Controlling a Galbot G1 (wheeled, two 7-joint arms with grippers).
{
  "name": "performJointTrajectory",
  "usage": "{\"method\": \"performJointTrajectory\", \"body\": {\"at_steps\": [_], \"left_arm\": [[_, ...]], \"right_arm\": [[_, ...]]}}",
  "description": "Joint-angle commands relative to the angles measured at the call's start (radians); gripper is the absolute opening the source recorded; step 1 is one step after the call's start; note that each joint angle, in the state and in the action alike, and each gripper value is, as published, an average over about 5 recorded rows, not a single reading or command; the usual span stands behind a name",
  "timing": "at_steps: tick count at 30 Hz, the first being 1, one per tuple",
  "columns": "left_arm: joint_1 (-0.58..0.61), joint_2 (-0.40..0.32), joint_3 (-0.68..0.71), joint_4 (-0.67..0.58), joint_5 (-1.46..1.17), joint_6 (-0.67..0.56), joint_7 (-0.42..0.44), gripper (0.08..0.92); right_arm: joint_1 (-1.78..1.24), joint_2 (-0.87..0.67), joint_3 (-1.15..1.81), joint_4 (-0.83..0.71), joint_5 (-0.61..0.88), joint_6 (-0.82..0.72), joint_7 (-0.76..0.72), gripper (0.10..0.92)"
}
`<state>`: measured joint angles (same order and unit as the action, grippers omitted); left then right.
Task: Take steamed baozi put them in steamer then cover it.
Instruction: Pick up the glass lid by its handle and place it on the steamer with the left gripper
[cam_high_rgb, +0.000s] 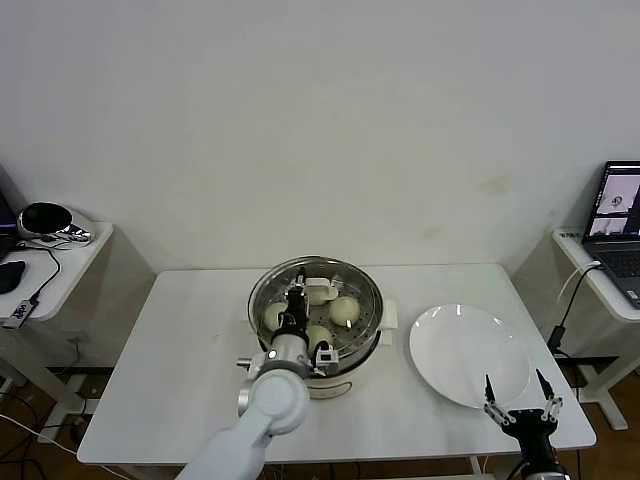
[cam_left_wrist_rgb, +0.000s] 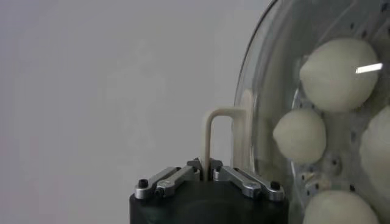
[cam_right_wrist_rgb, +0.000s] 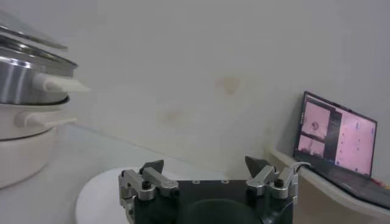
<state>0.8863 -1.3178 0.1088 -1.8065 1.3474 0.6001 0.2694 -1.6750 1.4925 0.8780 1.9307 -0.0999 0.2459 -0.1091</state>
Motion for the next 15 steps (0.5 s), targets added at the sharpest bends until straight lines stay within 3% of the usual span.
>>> {"method": "performJointTrajectory", "body": {"at_steps": [1, 15], "left_arm": [[-0.015, -0.03, 0.017, 0.056, 0.015, -0.001, -0.01, 0.149], [-0.009, -0.052, 0.014, 0.073, 0.019, -0.014, -0.023, 0.149]], "right_arm": [[0.001, 0.002, -0.001, -0.004, -0.002, 0.002, 0.001, 0.823], [0.003, -0.003, -0.001, -0.01, -0.001, 0.006, 0.0, 0.823]]}}
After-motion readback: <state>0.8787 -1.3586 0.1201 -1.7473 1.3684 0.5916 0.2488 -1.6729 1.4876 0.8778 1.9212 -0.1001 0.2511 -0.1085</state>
